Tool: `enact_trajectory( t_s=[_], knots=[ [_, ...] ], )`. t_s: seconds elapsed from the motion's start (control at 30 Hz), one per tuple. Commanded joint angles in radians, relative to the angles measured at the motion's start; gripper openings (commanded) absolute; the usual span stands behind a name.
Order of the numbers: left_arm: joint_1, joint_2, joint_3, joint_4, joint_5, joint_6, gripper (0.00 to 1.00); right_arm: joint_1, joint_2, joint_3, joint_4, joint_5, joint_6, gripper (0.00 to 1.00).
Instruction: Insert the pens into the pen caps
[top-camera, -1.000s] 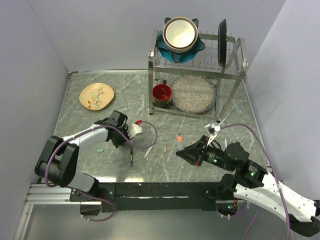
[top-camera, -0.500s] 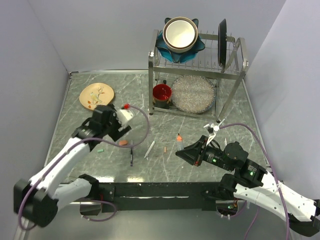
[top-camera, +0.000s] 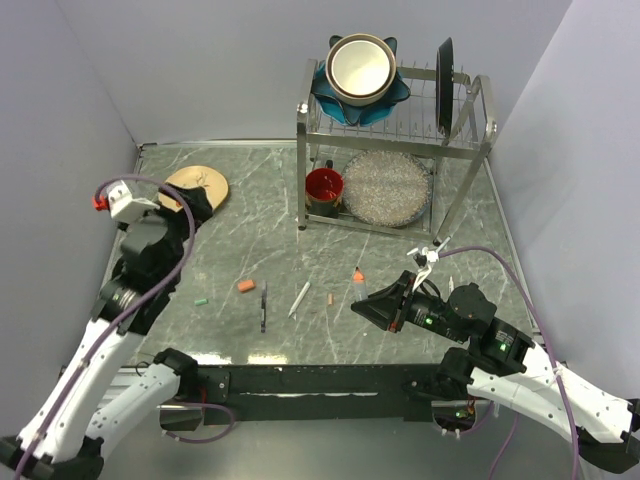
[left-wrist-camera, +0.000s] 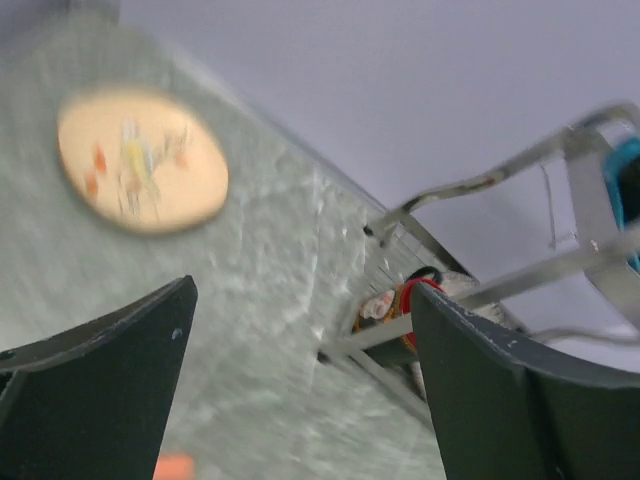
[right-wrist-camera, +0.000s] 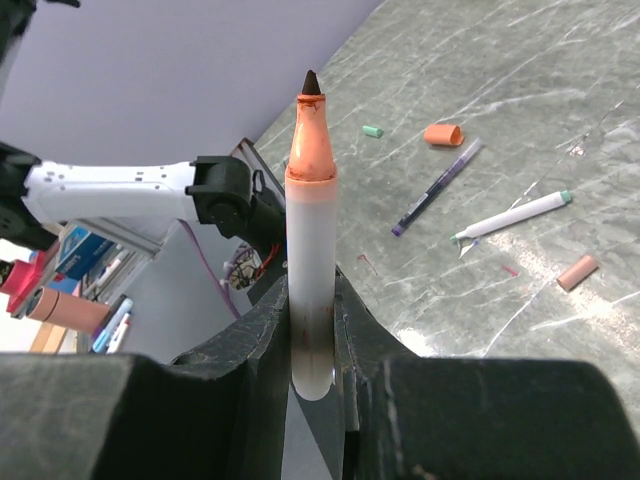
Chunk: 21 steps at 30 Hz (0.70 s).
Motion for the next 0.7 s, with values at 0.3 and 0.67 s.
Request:
enact_trajectory(
  t_s=[0.3,0.67],
  knots=[
    [-0.001,0.443,0.042,-0.593,0.459,-1.402,0.67,0.007,0.033,0.035,0.023,0.026,-0.024,0.0],
    [-0.001,0.587,-0.034,-0.571,0.495,-1.543,0.7,0.007,0.04,0.029,0.033,0.027,-0.026,0.0]
  ],
)
